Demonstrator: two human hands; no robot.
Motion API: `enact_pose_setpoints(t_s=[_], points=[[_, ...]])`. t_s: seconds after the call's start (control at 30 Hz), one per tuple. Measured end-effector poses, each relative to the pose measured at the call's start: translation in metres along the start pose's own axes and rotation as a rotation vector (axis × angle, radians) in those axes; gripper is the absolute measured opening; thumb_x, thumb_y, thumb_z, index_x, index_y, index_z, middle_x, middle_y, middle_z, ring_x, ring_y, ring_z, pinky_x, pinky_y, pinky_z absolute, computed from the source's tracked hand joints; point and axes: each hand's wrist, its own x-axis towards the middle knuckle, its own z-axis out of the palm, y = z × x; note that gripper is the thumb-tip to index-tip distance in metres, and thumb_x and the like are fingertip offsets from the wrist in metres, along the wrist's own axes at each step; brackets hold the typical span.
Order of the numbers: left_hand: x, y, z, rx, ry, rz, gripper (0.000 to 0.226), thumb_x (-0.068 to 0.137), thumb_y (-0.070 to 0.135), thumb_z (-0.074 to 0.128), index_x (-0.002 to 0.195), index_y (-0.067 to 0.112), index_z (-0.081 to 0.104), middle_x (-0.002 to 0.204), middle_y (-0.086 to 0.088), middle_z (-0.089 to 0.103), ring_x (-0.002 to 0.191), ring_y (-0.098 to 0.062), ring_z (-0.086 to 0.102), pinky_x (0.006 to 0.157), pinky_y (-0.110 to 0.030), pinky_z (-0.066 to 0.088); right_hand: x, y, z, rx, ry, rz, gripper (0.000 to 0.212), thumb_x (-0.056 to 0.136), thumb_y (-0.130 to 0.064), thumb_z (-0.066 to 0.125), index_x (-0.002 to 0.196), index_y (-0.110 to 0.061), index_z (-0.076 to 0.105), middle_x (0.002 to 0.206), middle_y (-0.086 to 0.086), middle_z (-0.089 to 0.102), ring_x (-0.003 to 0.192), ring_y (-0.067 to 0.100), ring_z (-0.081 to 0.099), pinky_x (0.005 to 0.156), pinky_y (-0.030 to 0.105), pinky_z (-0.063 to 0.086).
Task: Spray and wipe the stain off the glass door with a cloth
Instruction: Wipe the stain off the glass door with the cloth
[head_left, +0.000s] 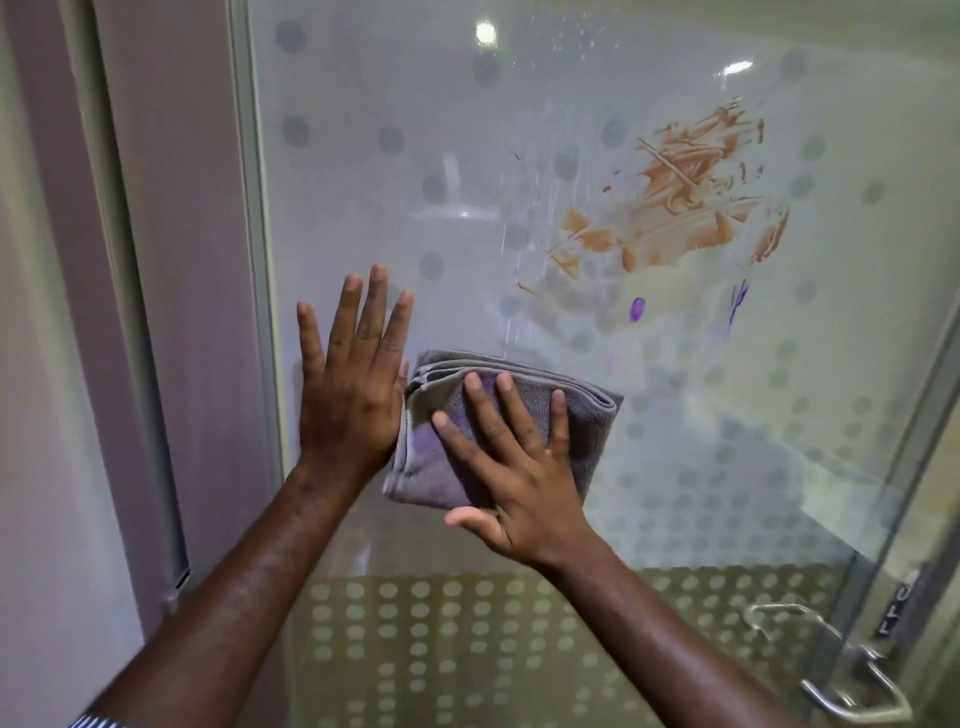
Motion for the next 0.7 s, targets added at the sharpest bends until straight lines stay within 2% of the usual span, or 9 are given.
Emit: enact_pose_setpoints(t_s=[0.1, 0.17, 0.27, 0.33, 0.5, 0.7], points=[[0.000, -0.001, -0.001, 0.004, 0.004, 0.003, 0.058, 0.105, 0.022, 0.043, 0.159, 0.009, 0.026, 0.167, -0.018, 0.021, 0.156, -0.036, 0.018, 0.122, -0.067, 0.012, -0.001, -0.002, -0.003, -0.060, 0.016, 0.050, 0.070, 0.100, -0.071, 0.030, 0.160, -0.035, 0.029, 0.171, 0.006, 0.017, 0.159, 0.030, 0.012, 0.119, 0.072, 0.015], [-0.001, -0.004, -0.003, 0.013, 0.007, 0.013, 0.058, 0.106, 0.024, 0.043, 0.160, 0.011, 0.025, 0.168, -0.016, 0.021, 0.156, -0.034, 0.019, 0.122, -0.066, 0.015, 0.003, -0.011, 0.000, -0.082, 0.049, 0.113, 0.076, 0.096, -0.075, 0.040, 0.160, -0.035, 0.030, 0.170, 0.007, 0.018, 0.159, 0.032, 0.013, 0.118, 0.074, 0.015], [-0.002, -0.010, -0.004, 0.019, 0.011, 0.036, 0.057, 0.106, 0.023, 0.043, 0.160, 0.013, 0.025, 0.168, -0.014, 0.021, 0.157, -0.031, 0.019, 0.123, -0.062, 0.018, 0.018, -0.027, 0.006, -0.094, 0.081, 0.204, 0.086, 0.089, -0.084, 0.040, 0.159, -0.036, 0.031, 0.169, 0.013, 0.018, 0.157, 0.041, 0.014, 0.115, 0.079, 0.008], [-0.002, -0.011, -0.004, 0.022, 0.017, 0.043, 0.057, 0.106, 0.021, 0.043, 0.160, 0.013, 0.025, 0.168, -0.014, 0.021, 0.156, -0.031, 0.019, 0.123, -0.062, 0.019, 0.025, -0.034, 0.010, -0.123, 0.098, 0.255, 0.083, 0.090, -0.083, 0.042, 0.158, -0.036, 0.032, 0.168, 0.015, 0.019, 0.156, 0.044, 0.015, 0.113, 0.081, 0.009], [-0.001, -0.011, -0.004, -0.001, 0.005, 0.040, 0.057, 0.105, 0.023, 0.043, 0.159, 0.012, 0.028, 0.167, -0.015, 0.023, 0.156, -0.032, 0.020, 0.123, -0.064, 0.016, 0.021, -0.030, 0.021, -0.151, 0.162, 0.232, 0.058, 0.104, -0.058, 0.043, 0.157, -0.035, 0.035, 0.166, 0.013, 0.024, 0.156, 0.038, 0.018, 0.111, 0.081, 0.019], [-0.001, -0.011, -0.003, -0.007, 0.009, 0.034, 0.059, 0.103, 0.023, 0.045, 0.159, 0.013, 0.029, 0.167, -0.014, 0.023, 0.157, -0.032, 0.019, 0.123, -0.065, 0.015, -0.002, 0.008, 0.021, -0.136, 0.249, 0.191, 0.054, 0.106, -0.034, 0.049, 0.158, -0.029, 0.036, 0.165, 0.011, 0.031, 0.155, 0.035, 0.025, 0.112, 0.081, 0.018]])
